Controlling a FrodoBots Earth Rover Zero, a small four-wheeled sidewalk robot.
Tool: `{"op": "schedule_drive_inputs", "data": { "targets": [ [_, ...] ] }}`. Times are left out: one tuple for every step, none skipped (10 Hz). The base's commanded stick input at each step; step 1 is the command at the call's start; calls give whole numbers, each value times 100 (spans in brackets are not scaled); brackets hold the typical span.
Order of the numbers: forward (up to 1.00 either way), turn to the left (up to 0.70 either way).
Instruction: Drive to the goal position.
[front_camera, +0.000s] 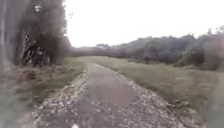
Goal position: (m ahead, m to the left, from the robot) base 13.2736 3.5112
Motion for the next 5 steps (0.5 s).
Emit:
{"op": "schedule_drive_inputs", "data": {
  "targets": [
    [85,1],
    [85,1],
    [85,1],
    [85,1],
    [85,1]
  ]
}}
